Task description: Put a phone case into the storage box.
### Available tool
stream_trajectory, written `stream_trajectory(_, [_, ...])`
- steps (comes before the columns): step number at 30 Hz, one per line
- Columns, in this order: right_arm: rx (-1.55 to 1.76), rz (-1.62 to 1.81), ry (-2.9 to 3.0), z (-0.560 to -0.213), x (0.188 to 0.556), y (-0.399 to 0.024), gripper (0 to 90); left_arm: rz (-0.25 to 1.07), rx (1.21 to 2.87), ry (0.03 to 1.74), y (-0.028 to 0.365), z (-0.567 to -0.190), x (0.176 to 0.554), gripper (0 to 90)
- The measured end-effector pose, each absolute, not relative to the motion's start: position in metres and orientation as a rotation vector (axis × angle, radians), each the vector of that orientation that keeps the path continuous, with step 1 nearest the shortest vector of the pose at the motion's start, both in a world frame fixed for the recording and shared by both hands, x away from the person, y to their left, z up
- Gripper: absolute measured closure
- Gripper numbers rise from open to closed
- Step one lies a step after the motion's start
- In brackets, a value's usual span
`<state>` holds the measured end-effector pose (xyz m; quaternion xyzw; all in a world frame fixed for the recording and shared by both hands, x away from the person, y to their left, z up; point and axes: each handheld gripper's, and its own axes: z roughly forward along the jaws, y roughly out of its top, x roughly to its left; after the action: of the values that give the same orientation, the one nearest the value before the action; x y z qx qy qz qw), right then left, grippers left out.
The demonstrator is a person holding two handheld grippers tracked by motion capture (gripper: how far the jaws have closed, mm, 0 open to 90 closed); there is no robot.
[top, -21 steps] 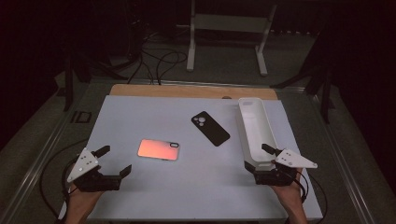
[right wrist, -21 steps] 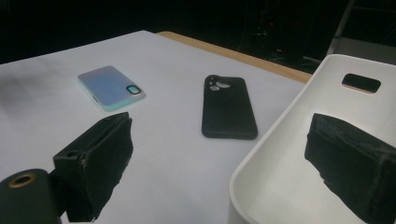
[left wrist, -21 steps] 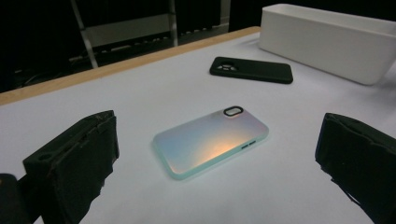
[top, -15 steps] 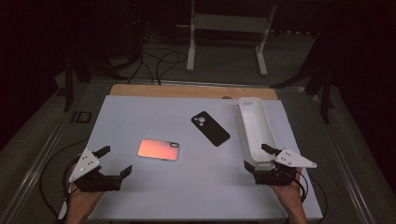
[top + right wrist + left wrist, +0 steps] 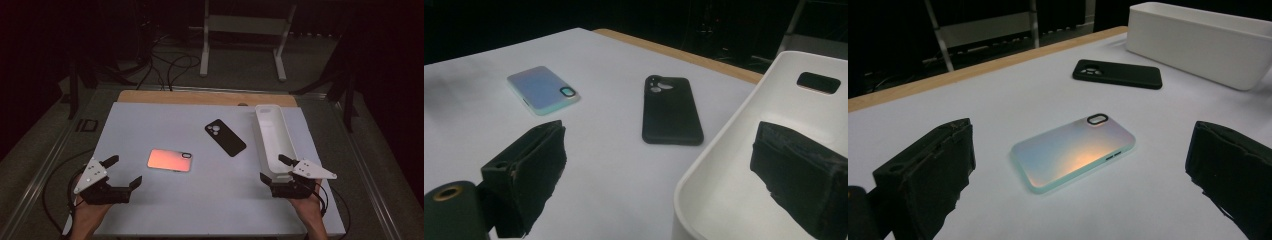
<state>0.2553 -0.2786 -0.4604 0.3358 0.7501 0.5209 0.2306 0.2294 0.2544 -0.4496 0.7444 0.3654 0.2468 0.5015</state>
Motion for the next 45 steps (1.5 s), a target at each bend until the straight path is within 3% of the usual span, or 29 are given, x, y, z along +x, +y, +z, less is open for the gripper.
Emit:
stream_trajectory(22, [0.921,1.425,2.061,-0.460,0.255,-0.274,7.2,0.523,1.815,0.925,0.238,-0.450,0.266,1.9])
stream_trajectory(29, [0.921,1.426,2.062,-0.460,0.255,-0.274,7.2,0.558,1.802,0.956,0.232,-0.450,0.289,10.7])
stream_trajectory(35, [0.926,1.422,2.059,-0.460,0.255,-0.275,7.2,0.562,1.789,0.981,0.230,-0.452,0.311,36.8])
stream_trajectory(36, [0.927,1.424,2.058,-0.460,0.255,-0.275,7.2,0.547,1.785,0.994,0.230,-0.453,0.317,36.8])
stream_trajectory(38, [0.926,1.423,2.058,-0.460,0.255,-0.275,7.2,0.523,1.783,0.996,0.231,-0.454,0.322,46.8])
stream_trajectory(39, [0.925,1.423,2.057,-0.460,0.255,-0.275,7.2,0.489,1.798,1.012,0.230,-0.458,0.334,46.8])
stream_trajectory(45, [0.926,1.423,2.057,-0.460,0.255,-0.276,7.2,0.450,1.856,1.056,0.224,-0.471,0.355,66.6])
